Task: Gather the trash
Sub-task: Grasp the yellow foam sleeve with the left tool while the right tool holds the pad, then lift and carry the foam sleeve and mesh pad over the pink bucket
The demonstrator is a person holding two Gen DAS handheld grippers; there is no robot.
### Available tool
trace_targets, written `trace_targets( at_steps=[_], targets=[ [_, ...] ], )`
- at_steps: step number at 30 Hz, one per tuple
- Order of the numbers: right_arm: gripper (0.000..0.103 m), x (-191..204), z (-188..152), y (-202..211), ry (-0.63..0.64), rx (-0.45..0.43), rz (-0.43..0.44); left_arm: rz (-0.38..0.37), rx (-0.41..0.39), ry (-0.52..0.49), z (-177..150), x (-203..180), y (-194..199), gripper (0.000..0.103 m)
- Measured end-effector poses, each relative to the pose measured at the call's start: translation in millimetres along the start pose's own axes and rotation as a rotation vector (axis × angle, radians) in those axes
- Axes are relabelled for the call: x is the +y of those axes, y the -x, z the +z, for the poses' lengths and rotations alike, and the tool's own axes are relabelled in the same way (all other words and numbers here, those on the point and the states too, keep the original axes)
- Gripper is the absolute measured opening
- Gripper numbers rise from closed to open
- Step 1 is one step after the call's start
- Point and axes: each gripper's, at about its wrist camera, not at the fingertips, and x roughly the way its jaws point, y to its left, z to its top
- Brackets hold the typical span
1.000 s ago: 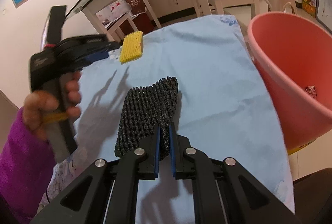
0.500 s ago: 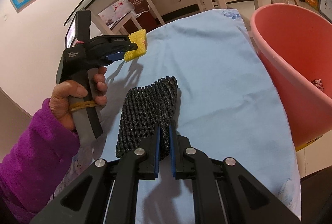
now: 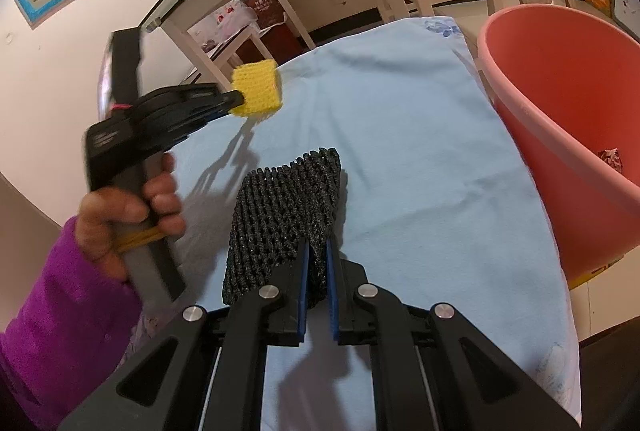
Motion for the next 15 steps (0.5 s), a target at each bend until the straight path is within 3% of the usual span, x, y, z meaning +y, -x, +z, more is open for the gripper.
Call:
trace_targets(
  at_steps=[15],
  targets=[
    [0.007, 1.8, -5.1, 9.4, 0.0, -0.028, -0.022, 0.01, -0.058, -0.029, -61.6, 1.1, 127.2, 0.008]
  ],
)
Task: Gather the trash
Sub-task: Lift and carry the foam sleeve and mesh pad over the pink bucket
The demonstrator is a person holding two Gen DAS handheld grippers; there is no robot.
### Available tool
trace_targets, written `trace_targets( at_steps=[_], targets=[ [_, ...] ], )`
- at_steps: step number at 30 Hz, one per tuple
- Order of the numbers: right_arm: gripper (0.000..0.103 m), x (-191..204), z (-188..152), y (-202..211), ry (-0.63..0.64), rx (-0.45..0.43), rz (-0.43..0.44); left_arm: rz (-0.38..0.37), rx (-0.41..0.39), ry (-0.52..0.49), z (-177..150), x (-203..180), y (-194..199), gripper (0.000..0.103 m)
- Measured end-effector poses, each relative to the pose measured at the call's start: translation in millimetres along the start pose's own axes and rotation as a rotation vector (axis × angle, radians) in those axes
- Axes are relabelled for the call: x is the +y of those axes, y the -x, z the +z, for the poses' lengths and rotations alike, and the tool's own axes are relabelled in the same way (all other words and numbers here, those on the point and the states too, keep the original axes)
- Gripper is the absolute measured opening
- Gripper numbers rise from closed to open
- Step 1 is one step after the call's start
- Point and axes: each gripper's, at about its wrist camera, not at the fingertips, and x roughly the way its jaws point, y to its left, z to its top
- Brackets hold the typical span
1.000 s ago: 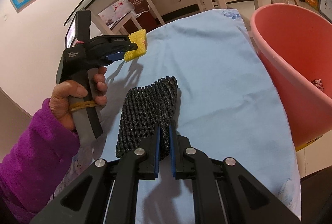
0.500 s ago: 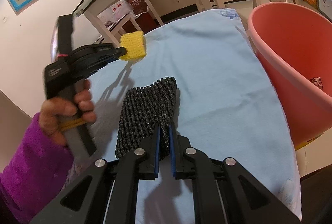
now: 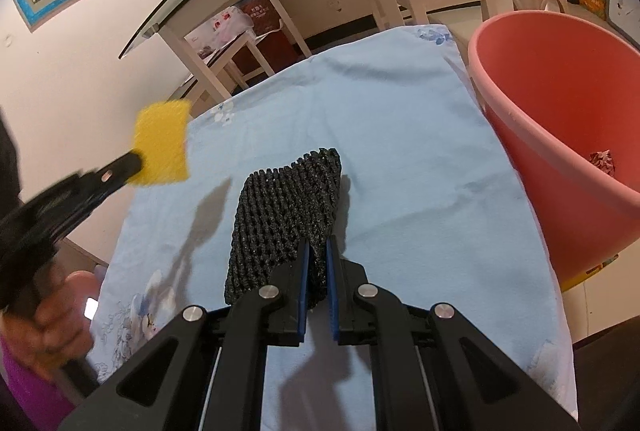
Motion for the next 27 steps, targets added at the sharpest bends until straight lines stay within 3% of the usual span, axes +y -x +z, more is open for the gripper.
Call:
trace_targets(
  at_steps=[11, 27],
  targets=[
    [0.007, 7.5, 0.2, 1.1, 0.032, -0.008, -0.049, 0.021, -0.052, 0.021, -34.5, 2.2, 53.1, 0.008],
    [0.008, 23.7, -8.5, 26.1, 0.13, -0.11, -0.094, 0.026, -0.063, 0.007, -55.2, -3.5, 69.5, 0.008]
  ],
)
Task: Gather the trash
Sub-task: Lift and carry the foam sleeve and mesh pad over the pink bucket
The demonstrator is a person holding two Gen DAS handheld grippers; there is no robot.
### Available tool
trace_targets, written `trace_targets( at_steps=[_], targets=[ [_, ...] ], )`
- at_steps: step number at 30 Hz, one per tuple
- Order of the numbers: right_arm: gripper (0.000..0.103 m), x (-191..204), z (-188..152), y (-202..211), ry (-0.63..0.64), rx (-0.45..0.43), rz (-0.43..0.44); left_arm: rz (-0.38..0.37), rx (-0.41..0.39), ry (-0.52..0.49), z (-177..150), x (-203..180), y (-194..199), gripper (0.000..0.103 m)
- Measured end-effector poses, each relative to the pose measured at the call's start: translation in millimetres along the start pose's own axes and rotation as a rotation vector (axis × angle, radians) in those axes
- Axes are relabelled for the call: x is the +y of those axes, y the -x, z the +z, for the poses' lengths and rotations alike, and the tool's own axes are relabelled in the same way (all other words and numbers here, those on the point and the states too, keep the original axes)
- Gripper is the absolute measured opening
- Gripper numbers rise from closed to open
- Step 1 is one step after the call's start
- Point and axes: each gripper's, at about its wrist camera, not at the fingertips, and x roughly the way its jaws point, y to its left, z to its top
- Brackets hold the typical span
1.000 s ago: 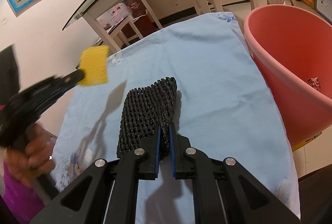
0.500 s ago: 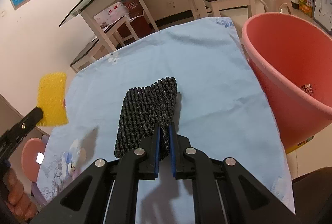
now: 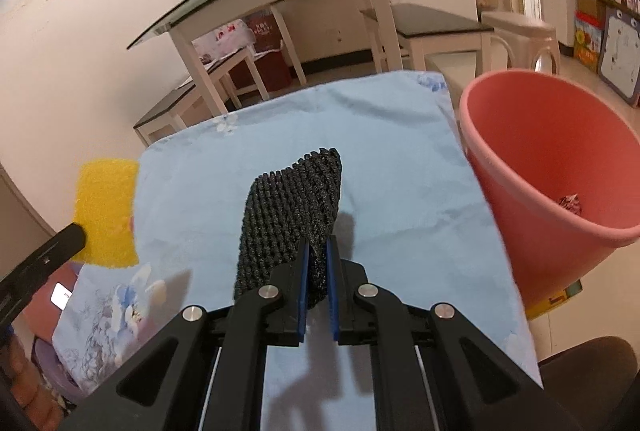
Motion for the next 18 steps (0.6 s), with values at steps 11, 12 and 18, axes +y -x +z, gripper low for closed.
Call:
trace_targets(
  at_steps=[11, 12, 18],
  targets=[
    [0.008, 8.5, 1.2, 61.1, 0.069, -0.121, -0.047, -0.03, 0.008, -0.02, -4.0, -20.4, -2.3, 0.008],
    [0.008, 9.4, 1.1, 65.4, 0.072, -0.127, -0.05, -0.034, 0.009, -0.024, -4.6, -22.9, -2.5, 0.008],
    [0.008, 9.7, 0.2, 83.7, 0.086, -0.151, -0.073, -0.053, 0.005, -0.032, -2.6, -36.1, -5.1, 0.008]
  ],
)
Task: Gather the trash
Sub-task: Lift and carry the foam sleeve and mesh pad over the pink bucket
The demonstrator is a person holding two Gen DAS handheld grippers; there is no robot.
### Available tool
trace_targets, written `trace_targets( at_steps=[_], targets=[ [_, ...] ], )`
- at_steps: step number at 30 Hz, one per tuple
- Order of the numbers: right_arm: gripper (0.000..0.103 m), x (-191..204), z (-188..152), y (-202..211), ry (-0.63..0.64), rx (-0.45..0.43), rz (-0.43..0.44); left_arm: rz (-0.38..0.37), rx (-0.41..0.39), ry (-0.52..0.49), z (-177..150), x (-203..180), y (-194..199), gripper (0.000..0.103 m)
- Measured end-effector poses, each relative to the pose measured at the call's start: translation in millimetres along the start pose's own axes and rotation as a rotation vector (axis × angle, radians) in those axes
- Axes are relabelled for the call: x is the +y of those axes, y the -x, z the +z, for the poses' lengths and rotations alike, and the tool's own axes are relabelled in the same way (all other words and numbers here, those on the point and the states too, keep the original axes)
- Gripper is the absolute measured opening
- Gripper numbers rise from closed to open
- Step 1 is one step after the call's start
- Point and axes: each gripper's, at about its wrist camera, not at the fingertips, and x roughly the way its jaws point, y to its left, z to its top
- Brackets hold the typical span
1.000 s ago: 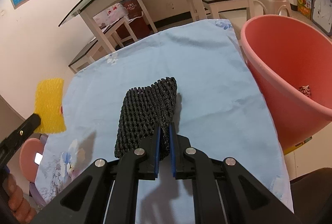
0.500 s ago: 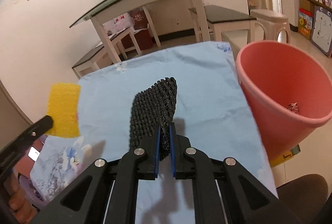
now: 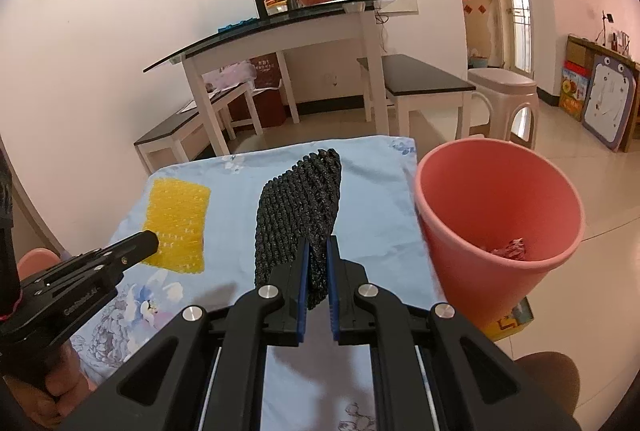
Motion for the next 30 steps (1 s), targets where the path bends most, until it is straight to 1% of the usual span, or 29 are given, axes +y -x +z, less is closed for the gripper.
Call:
trace_targets(
  at_steps=[8, 15, 23, 30],
  targets=[
    [0.008, -11.9, 2.9, 11.3, -0.016, -0.019, -0.035, -0.021, -0.001, -0.017, 4.2, -11.4, -4.5, 0.008],
    [0.008, -24.2, 3.2, 16.1, -0.039, -0.028, -0.048, -0.029, -0.008, -0.023, 8.2, -17.8, -5.4, 0.008],
    [0.008, -27.5, 3.1, 12.7, -0.053, -0.019, -0.055, -0.037, -0.011, -0.032, 10.1, -27.3, -10.8, 0.008],
    [0.008, -32.0, 1.5, 9.3, -0.065, -0.012, -0.06, -0.039, -0.01, -0.03, 10.1, -27.2, -12.8, 0.008]
  ],
)
